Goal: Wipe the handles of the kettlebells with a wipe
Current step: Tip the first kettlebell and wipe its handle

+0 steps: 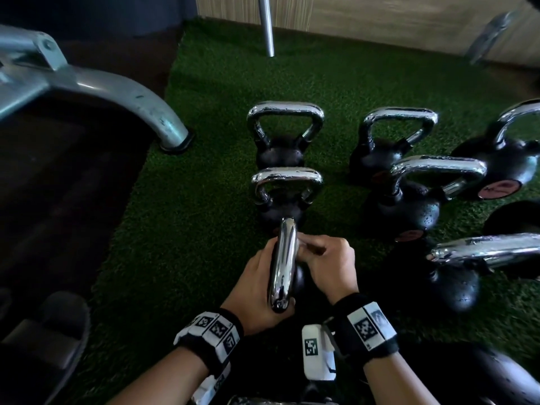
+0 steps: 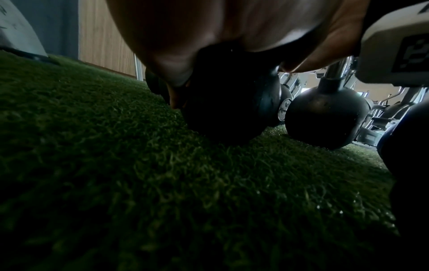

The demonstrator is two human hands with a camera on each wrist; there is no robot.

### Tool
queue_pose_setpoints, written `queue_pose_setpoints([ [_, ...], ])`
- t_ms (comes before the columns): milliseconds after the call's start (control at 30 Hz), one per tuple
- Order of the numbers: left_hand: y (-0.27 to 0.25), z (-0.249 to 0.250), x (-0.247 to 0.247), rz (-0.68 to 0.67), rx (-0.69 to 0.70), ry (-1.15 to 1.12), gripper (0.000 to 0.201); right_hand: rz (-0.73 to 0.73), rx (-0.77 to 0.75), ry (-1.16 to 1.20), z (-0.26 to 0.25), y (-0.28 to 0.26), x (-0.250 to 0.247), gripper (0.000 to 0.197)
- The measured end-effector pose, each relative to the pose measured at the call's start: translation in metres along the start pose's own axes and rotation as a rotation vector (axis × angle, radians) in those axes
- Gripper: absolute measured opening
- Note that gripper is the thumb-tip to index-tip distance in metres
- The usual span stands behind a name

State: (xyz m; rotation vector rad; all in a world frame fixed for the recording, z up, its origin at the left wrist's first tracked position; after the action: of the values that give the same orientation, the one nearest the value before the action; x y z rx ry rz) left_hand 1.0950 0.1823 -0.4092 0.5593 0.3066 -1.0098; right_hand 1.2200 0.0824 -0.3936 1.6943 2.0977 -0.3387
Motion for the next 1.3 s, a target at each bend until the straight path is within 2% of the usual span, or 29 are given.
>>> queue_pose_setpoints([
  [167,-0.003,-0.005,-0.001,0.002,-0.041,-0.041,0.104,0.105,-0.113,0.078,-0.023,0.009,-0.008,0.022],
  [367,-0.003,-0.004,-0.002,0.029,-0.032,-0.025,0.112,0.023,-0.104,0.005,-0.013,0.012,0.002,0.019],
  [567,0.002,0.002,-0.009,0.064,-0.074,-0.072,0.099,0.119,-0.295,0.182,-0.048,0.012,-0.011,0.026],
  [733,0.005,-0.012,-0.008,0.045,-0.169,-0.098,0.098,0.050,-0.269,0.158,-0.036,0.029,0.003,0.032],
  [867,0.011,-0.007,-0.010,0.055,-0.150,-0.149,0.093,0.064,-0.375,0.214,-0.053,0.016,-0.009,0.028],
  [967,0.007,-0.018,-0.012,0.085,-0.212,-0.173,0.093,0.045,-0.478,0.250,-0.068,-0.002,-0.013,0.025],
  [1100,0.009,-0.036,-0.003,0.017,-0.338,-0.159,0.059,0.039,-0.431,0.245,-0.068,0.011,-0.004,0.027],
  [1167,0.011,-0.037,-0.002,0.010,-0.374,-0.180,0.061,0.037,-0.450,0.227,-0.075,0.008,-0.005,0.027],
  [1233,0.010,-0.039,-0.004,0.017,-0.397,-0.174,0.063,-0.037,-0.485,0.228,-0.085,-0.007,-0.006,0.023],
  [1300,0.007,-0.040,-0.006,0.000,-0.434,-0.204,0.055,-0.157,-0.456,0.261,-0.092,-0.024,-0.006,0.019],
])
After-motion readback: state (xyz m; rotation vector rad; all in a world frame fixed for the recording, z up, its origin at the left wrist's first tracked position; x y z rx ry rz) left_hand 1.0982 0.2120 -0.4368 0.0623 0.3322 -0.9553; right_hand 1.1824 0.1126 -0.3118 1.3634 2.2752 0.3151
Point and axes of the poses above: each hand's wrist, its own y-axis towards the middle knuckle, its own x-axis out of the palm, z = x × y, the point moved 9 cm from there along y, towards the middle knuckle, and after that the axes turned 14 degrees about z, right-handed, at the moved point
